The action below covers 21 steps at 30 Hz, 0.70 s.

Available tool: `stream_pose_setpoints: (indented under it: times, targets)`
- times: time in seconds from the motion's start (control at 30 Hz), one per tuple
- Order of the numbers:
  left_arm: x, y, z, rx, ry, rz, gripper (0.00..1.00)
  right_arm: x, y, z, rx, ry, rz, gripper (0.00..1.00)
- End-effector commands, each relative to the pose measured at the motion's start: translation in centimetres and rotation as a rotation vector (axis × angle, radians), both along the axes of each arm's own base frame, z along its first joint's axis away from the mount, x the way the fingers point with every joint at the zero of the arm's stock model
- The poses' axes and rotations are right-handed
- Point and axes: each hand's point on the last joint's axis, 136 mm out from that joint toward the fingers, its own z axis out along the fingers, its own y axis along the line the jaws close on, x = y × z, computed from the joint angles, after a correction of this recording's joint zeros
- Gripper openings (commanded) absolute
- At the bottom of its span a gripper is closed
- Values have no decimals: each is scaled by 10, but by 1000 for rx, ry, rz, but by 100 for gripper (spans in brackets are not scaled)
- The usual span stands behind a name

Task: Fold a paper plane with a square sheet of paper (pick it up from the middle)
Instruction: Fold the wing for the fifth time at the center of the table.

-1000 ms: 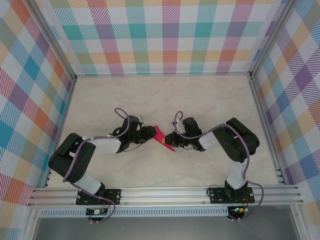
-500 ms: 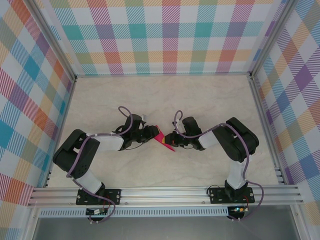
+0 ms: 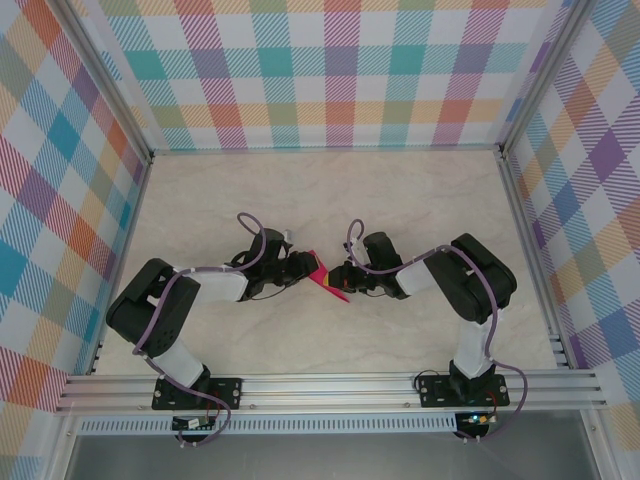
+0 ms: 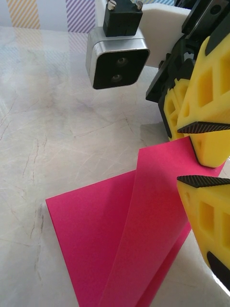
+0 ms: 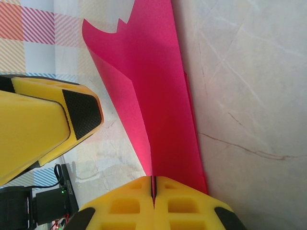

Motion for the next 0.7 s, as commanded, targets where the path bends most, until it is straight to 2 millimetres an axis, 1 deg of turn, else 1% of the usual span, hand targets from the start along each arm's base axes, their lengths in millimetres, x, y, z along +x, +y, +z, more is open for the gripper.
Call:
stream_pose_setpoints:
  times: [0.0, 0.4, 0.67]
  targets:
    - [-4, 1, -11, 48, 13, -12, 31, -4, -8, -21, -56, 62, -10, 2]
    - [-3, 4, -22, 83, 29, -7, 29, -4, -10, -26, -73, 81, -17, 2]
    - [-1, 4, -24, 91, 32, -6, 28, -6, -11, -29, -82, 89, -15, 2]
